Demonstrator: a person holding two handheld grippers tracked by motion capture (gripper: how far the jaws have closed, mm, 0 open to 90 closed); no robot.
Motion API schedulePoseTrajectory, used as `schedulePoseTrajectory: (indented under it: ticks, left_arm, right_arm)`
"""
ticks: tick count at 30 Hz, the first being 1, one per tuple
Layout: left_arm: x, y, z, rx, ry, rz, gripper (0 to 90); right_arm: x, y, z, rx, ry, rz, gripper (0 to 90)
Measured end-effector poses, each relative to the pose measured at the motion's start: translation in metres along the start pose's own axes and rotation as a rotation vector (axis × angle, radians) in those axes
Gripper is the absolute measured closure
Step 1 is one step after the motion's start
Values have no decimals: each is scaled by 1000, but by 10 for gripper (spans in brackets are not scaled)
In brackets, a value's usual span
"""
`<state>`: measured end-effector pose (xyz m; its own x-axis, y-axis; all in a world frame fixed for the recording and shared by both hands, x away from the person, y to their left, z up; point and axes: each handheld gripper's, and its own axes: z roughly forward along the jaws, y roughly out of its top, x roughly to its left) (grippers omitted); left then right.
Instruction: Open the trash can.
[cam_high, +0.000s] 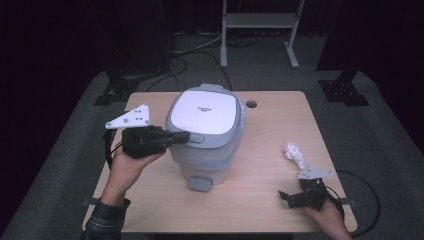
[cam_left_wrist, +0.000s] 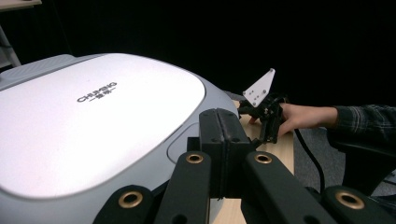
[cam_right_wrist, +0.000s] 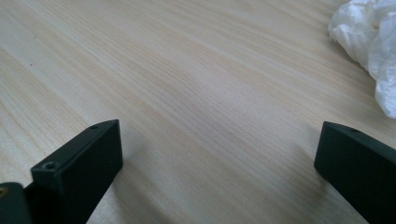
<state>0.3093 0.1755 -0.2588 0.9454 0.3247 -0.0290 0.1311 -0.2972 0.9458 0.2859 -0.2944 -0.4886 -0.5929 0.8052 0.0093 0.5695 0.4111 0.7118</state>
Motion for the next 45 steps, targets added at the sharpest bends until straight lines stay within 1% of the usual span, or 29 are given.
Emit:
schedulePoseTrajectory:
  ticks: [2, 4, 9, 16, 19, 24, 28, 30, 34, 35, 39, 45]
  left_arm:
    - [1, 1, 5, 3, -4, 3, 900]
    - [2, 1, 8, 12, 1, 4, 900]
    - [5, 1, 16, 12, -1, -3, 900]
    - [7, 0, 22, 28, 10, -7, 900]
    - [9, -1, 24, 37, 16, -7, 900]
    - [9, -1, 24, 35, 14, -12, 900]
    - [11, -4, 24, 19, -1, -22, 900]
    - [13, -6, 24, 10, -12, -34, 900]
    - [12, -5, 25, 17, -15, -35, 900]
    - [11, -4, 25, 25, -7, -29, 900]
    - [10, -4, 25, 36, -4, -29, 900]
    - [11, -5, 26, 30, -8, -40, 900]
  right_arm:
    - [0, 0, 0, 0, 0, 0, 0]
    - [0, 0, 0, 0, 0, 0, 0]
    - [0, 0, 0, 0, 0, 1, 0]
    - [0, 0, 0, 0, 0, 1, 0]
    - [0, 0, 0, 0, 0, 0, 0]
    - [0, 0, 0, 0, 0, 0, 0]
    - [0, 0, 0, 0, 0, 0, 0]
    - [0, 0, 0, 0, 0, 0, 0]
    - [0, 0, 0, 0, 0, 0, 0]
    - [0, 0, 0, 0, 0, 0, 0]
    - [0, 0, 0, 0, 0, 0, 0]
    - [0, 0, 0, 0, 0, 0, 0]
